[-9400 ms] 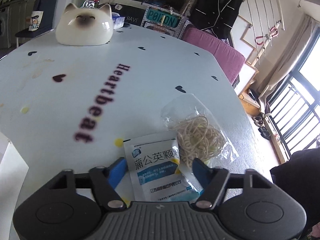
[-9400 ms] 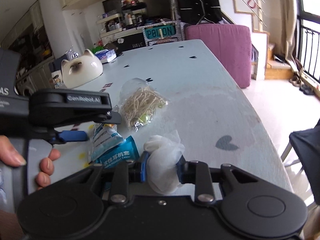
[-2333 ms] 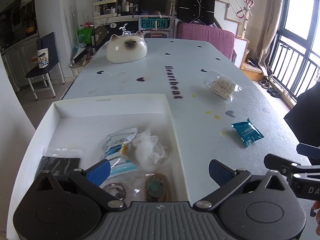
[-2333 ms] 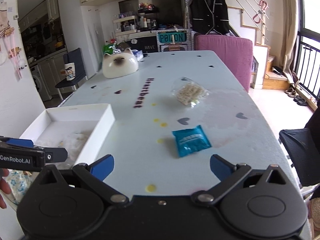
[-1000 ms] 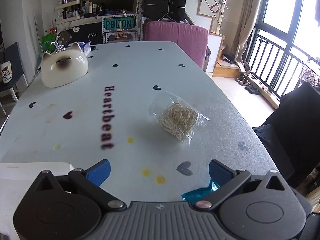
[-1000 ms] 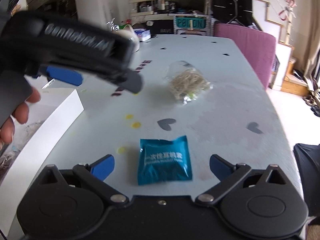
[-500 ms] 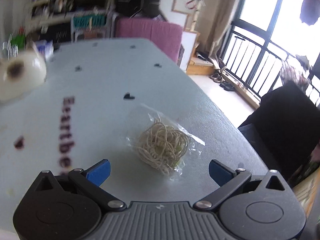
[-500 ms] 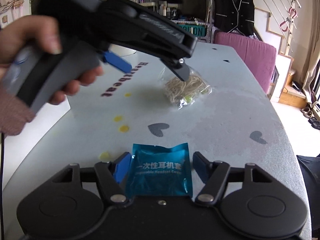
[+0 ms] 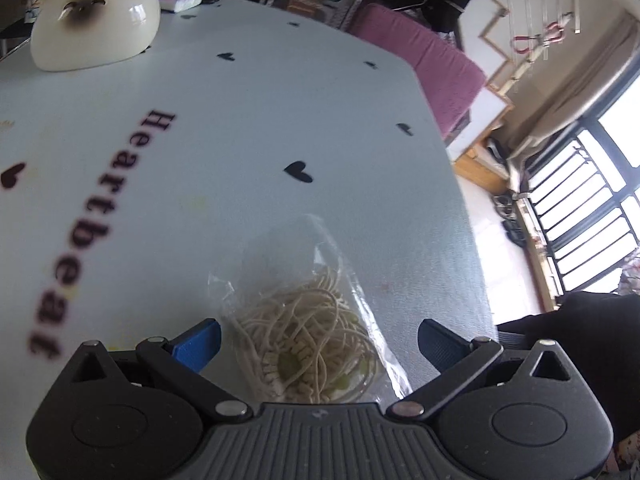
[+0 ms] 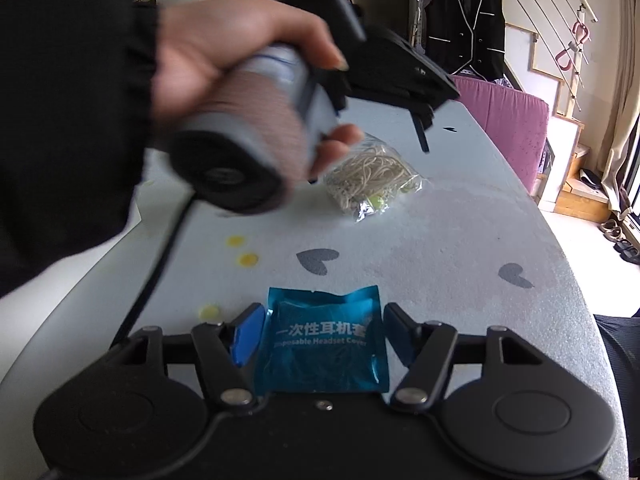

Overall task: Organize soft objects
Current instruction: 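Close the right tool on the blue packet while the left tool grasps the rubber-band bag, then carry the rubber-band bag over the tray with the left tool while the right tool carries the blue packet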

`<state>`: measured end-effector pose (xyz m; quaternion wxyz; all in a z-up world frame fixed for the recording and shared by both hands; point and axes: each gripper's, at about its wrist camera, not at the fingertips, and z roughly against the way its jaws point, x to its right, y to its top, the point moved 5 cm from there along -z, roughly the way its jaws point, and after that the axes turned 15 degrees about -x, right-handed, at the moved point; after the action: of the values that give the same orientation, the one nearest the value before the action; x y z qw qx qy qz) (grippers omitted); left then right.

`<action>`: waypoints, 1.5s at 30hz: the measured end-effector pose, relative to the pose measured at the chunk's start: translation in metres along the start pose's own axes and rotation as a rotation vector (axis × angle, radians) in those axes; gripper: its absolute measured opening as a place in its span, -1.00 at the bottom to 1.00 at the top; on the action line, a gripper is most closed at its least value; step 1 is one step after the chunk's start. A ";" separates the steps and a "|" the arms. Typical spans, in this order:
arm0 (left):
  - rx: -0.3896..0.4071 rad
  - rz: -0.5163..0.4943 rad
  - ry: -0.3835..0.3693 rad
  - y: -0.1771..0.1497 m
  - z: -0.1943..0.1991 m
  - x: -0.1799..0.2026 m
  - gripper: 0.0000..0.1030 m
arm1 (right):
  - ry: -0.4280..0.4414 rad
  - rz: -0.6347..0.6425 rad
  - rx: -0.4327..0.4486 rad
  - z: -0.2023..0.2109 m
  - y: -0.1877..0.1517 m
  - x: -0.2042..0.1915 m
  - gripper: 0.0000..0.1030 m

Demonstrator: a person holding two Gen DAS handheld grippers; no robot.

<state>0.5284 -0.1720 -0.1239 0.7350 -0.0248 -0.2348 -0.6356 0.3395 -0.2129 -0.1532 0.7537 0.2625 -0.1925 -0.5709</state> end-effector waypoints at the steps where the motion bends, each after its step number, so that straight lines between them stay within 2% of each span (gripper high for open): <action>1: -0.006 0.015 0.023 0.001 -0.005 0.000 1.00 | 0.000 0.000 0.000 0.000 0.000 0.000 0.30; 3: 0.014 0.009 0.065 0.005 -0.009 0.004 1.00 | 0.000 0.000 0.000 0.000 0.000 0.000 0.30; 9: -0.007 -0.053 0.173 0.000 -0.015 0.007 0.99 | 0.001 -0.001 0.000 0.000 -0.001 0.000 0.30; 11: -0.007 -0.095 0.166 -0.004 -0.014 0.006 0.96 | 0.000 0.000 0.000 0.000 -0.001 0.000 0.30; 14: 0.005 -0.095 0.165 -0.004 -0.009 0.001 0.61 | -0.003 0.002 0.000 0.001 -0.001 -0.001 0.30; 16: 0.006 -0.102 0.154 -0.005 -0.005 -0.001 0.46 | -0.004 0.002 0.000 0.001 -0.001 -0.001 0.30; 18: 0.005 -0.108 0.135 -0.007 -0.001 -0.004 0.40 | -0.008 -0.001 0.002 0.002 -0.002 -0.002 0.23; 28: -0.020 -0.179 0.091 -0.042 0.025 -0.028 0.30 | 0.006 -0.074 -0.020 0.023 -0.015 -0.010 0.09; 45: 0.091 -0.370 0.003 -0.134 0.140 -0.053 0.29 | -0.022 -0.197 0.035 0.082 -0.016 -0.009 0.09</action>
<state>0.3531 -0.1020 -0.0551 0.6063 0.0530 -0.2628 -0.7487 0.2761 -0.2223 -0.0984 0.6870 0.2870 -0.1839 -0.6417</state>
